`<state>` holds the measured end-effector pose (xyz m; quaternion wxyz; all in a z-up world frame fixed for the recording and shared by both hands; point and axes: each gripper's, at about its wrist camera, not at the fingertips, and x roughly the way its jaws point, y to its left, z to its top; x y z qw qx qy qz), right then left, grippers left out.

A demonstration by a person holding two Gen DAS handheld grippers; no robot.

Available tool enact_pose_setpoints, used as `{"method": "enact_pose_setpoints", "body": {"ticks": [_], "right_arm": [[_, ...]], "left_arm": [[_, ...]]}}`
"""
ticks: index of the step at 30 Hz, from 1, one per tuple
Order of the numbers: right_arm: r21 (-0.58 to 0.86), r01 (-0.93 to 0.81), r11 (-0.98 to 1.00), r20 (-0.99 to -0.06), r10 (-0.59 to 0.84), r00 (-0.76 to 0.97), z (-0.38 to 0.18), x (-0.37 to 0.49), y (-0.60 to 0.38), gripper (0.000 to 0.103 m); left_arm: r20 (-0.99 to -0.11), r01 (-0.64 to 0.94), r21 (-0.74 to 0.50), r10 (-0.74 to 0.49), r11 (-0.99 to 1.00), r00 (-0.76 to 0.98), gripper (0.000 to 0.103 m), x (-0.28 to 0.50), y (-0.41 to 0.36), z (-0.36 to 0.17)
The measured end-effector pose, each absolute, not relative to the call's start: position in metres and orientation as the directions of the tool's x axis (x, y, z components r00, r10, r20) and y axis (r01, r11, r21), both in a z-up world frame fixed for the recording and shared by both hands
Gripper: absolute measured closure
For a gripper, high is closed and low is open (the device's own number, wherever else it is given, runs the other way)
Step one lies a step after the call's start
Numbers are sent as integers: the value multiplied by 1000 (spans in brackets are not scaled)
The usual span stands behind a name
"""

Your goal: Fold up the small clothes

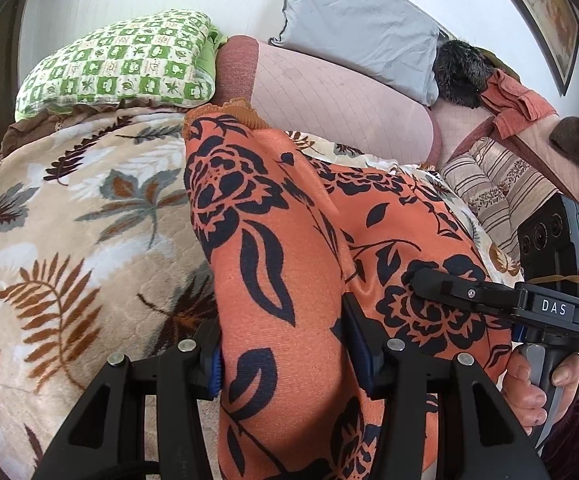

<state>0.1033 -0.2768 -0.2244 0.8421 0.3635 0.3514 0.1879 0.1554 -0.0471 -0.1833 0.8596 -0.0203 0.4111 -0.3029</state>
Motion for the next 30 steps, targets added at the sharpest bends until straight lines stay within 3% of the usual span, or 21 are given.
{"method": "enact_pose_setpoints", "body": {"ticks": [30], "right_arm": [[751,-12,660,-494,574,653,-245,97,-253,62]], "left_arm": [[-754,464,-262,-479,847,449,52,134,-30,-205]]}}
